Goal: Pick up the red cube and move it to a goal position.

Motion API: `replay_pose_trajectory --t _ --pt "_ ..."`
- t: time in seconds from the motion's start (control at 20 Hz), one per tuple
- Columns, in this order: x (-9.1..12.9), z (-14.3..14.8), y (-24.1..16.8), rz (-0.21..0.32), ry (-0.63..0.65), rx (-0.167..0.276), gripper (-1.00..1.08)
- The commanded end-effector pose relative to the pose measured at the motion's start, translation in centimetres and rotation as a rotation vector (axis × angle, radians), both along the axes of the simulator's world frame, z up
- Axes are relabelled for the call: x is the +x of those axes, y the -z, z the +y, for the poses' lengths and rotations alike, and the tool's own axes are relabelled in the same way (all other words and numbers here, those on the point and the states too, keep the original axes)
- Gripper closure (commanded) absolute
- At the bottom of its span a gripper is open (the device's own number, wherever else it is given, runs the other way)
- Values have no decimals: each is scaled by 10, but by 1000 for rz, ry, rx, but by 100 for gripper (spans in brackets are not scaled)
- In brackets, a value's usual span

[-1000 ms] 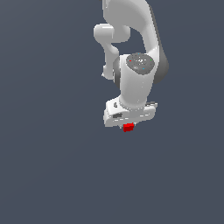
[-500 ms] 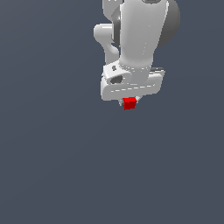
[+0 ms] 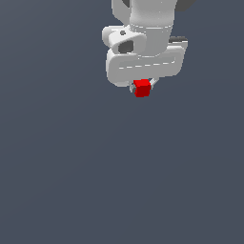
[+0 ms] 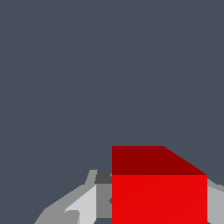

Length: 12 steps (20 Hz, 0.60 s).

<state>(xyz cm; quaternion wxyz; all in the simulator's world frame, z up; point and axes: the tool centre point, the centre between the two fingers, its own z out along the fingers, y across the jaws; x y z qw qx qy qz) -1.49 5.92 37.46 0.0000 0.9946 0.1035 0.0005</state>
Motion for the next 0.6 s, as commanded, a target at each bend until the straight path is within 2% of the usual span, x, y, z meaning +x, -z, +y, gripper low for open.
replay_pose_trajectory --t 0.0,0.55 --pt "-3 -1 -12 1 0 0 108" --pt "-3 -1 -19 1 0 0 108"
